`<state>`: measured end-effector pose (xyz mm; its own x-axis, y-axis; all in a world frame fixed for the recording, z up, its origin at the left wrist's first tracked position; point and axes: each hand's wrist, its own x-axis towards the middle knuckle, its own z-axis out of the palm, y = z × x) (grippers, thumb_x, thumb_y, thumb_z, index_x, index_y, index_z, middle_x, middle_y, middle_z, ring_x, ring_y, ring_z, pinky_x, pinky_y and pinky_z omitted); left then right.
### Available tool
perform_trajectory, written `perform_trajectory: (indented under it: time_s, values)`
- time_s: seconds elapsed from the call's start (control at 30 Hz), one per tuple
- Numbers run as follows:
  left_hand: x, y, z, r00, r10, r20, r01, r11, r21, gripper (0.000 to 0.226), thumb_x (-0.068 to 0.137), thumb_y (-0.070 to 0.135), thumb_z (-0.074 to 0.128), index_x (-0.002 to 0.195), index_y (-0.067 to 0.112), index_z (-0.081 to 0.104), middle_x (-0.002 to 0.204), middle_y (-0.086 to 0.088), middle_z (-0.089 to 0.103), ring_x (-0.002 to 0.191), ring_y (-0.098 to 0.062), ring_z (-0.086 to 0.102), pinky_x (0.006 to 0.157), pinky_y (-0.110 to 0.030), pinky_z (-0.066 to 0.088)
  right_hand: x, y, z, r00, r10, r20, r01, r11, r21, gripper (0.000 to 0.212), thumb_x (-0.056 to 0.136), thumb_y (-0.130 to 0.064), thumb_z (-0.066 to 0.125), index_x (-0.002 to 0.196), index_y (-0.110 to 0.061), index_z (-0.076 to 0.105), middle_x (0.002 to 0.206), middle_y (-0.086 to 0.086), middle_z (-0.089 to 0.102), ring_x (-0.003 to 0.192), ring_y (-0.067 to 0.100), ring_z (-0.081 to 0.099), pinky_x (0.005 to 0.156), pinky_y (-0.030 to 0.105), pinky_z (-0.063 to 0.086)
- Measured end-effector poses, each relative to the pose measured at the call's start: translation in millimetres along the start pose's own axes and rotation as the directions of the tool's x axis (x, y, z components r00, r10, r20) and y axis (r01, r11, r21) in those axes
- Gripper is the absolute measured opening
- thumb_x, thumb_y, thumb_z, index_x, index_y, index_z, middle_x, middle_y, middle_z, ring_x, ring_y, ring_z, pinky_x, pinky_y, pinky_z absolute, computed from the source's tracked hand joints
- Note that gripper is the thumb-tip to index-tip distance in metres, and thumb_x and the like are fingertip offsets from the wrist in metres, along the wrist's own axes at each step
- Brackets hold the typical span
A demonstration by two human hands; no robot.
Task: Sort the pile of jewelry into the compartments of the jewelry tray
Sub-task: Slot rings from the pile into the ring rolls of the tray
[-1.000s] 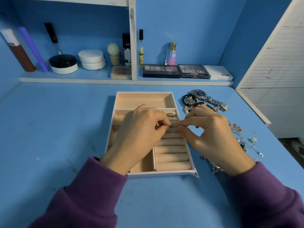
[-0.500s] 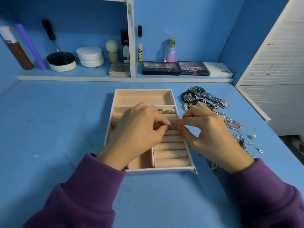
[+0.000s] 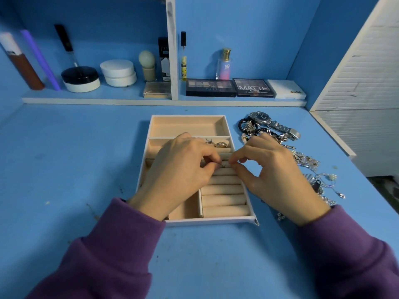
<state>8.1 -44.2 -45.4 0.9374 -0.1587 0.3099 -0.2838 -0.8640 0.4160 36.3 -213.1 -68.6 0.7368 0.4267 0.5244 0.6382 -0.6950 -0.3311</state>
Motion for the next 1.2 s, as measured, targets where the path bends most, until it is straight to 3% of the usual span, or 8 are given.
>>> perform_trajectory:
  time_s: [0.2,0.33,0.5,0.73,0.93,1.03,1.13,1.2]
  values:
    - [1,-1,2,1.0,0.0,0.006,0.0,1.0,-0.009,0.01,0.081,0.028,0.063,0.082,0.031,0.073,0.073,0.017,0.054,0.074,-0.004,0.037,0.061,-0.021,0.026,1,-1,1,1.0,0.004,0.0,-0.004,1.0,0.0,0.009,0.075,-0.014,0.061,0.073,-0.014,0.07,0.067,0.001,0.054,0.071,0.014,0.043,0.055,0.024,0.035]
    - [1,-2,3,1.0,0.009,0.002,-0.008,0.999,-0.032,0.01,0.082,0.027,0.063,0.082,0.03,0.073,0.077,0.013,0.061,0.075,-0.004,0.039,0.061,-0.02,0.028,1,-1,1,1.0,0.016,0.006,-0.016,1.0,-0.001,0.01,0.075,-0.015,0.06,0.073,-0.014,0.07,0.067,0.0,0.054,0.071,0.014,0.043,0.055,0.016,0.032]
    - [2,-4,4,1.0,0.019,0.009,-0.019,0.999,-0.047,0.01,0.082,0.027,0.063,0.083,0.031,0.073,0.08,0.012,0.065,0.071,-0.003,0.038,0.06,-0.012,0.027,0,-1,1,1.0,0.018,0.009,-0.018,1.0,-0.003,0.011,0.076,-0.016,0.06,0.074,-0.014,0.07,0.067,-0.001,0.054,0.071,0.015,0.044,0.056,0.024,0.037]
    - [1,-6,1,0.999,0.007,-0.047,-0.011,0.996,-0.084,0.014,0.082,0.025,0.061,0.091,0.031,0.071,0.07,0.026,0.049,0.07,0.005,0.041,0.064,-0.006,0.028,0,2,-6,0.994,0.074,-0.076,-0.071,0.997,0.041,0.011,0.079,-0.015,0.058,0.082,-0.018,0.069,0.066,-0.008,0.052,0.069,0.012,0.046,0.064,0.009,0.034]
    - [2,-13,2,0.985,0.01,-0.171,-0.028,0.994,-0.101,0.015,0.081,0.017,0.062,0.089,0.028,0.07,0.077,0.012,0.065,0.074,-0.004,0.048,0.068,-0.026,0.046,-3,11,-22,0.966,0.185,-0.181,-0.162,0.978,0.132,0.013,0.081,-0.005,0.064,0.082,-0.016,0.07,0.067,-0.005,0.059,0.066,0.005,0.045,0.064,0.009,0.034]
    - [5,-9,0,0.977,0.002,-0.214,-0.03,0.991,-0.127,0.015,0.081,0.016,0.064,0.088,0.028,0.07,0.077,0.015,0.063,0.076,-0.002,0.049,0.068,-0.019,0.042,-6,23,-37,0.946,0.273,-0.175,-0.243,0.954,0.177,0.014,0.082,-0.007,0.064,0.082,-0.019,0.071,0.071,-0.001,0.063,0.067,0.012,0.051,0.062,0.013,0.036]
    - [9,4,-2,0.979,-0.013,-0.205,-0.022,0.986,-0.167,0.015,0.082,0.017,0.064,0.089,0.029,0.07,0.076,0.022,0.058,0.075,0.008,0.047,0.068,-0.009,0.037,-8,38,-53,0.929,0.352,-0.115,-0.328,0.926,0.186,0.012,0.084,-0.01,0.063,0.082,-0.018,0.071,0.075,-0.002,0.066,0.07,0.01,0.053,0.06,0.008,0.037]
    - [11,17,2,0.987,-0.015,-0.161,-0.02,0.976,-0.216,0.015,0.082,0.018,0.063,0.091,0.029,0.07,0.076,0.027,0.055,0.08,0.005,0.052,0.074,-0.019,0.047,-9,48,-59,0.922,0.383,-0.046,-0.372,0.914,0.162,0.01,0.085,-0.013,0.063,0.082,-0.016,0.072,0.072,-0.007,0.065,0.066,0.003,0.052,0.058,0.007,0.036]
